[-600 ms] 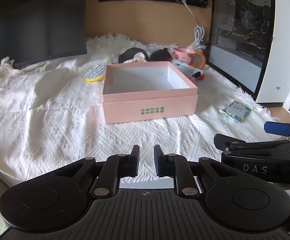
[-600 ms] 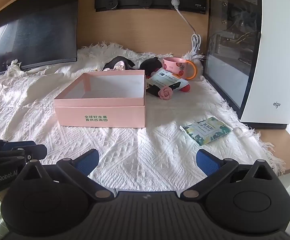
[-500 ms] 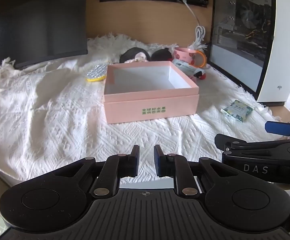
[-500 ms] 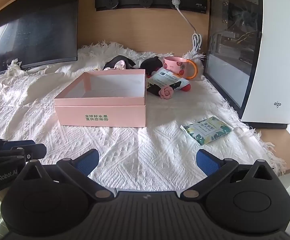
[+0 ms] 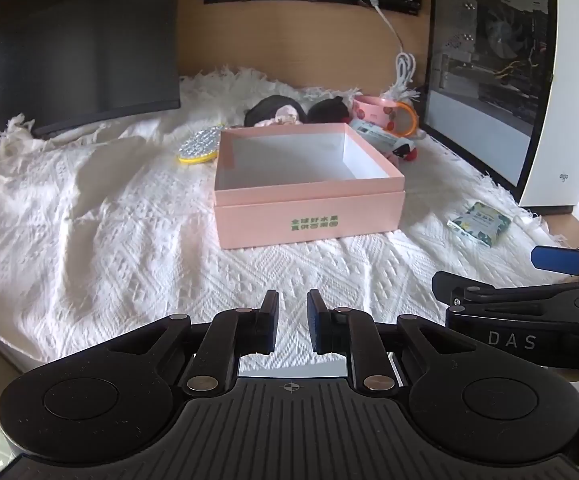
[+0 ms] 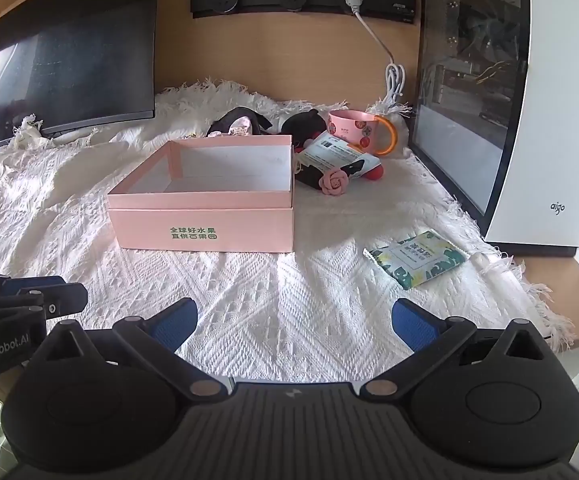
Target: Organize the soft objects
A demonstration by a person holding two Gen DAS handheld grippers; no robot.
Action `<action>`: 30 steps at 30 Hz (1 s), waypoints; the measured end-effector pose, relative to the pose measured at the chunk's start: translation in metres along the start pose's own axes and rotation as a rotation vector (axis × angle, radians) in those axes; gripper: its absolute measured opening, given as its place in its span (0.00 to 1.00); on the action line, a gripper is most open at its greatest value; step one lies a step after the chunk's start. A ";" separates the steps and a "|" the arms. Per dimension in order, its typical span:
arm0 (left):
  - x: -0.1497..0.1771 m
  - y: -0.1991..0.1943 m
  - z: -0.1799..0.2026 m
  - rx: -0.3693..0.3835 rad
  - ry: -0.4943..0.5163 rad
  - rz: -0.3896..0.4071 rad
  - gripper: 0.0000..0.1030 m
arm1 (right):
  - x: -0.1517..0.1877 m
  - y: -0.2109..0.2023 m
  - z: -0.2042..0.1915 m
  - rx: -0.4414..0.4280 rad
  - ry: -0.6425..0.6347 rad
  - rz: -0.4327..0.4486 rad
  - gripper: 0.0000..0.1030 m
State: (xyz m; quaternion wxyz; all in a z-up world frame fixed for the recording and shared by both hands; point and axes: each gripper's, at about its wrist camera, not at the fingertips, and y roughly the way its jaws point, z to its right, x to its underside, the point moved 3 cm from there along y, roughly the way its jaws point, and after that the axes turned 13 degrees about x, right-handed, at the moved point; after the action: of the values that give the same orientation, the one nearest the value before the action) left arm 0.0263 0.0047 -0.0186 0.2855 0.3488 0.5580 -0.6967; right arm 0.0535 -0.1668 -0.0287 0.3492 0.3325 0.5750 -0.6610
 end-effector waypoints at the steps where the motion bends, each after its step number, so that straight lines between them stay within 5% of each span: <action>1: 0.000 0.000 0.001 -0.002 0.000 -0.001 0.18 | 0.000 0.000 0.000 0.000 0.001 -0.001 1.00; 30: -0.001 0.003 0.000 -0.004 -0.001 -0.004 0.18 | 0.000 0.009 0.001 -0.003 0.005 -0.014 1.00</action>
State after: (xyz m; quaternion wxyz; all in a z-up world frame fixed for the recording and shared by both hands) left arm 0.0288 0.0047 -0.0196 0.2852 0.3469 0.5600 -0.6962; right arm 0.0612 -0.1690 -0.0331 0.3437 0.3295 0.5789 -0.6619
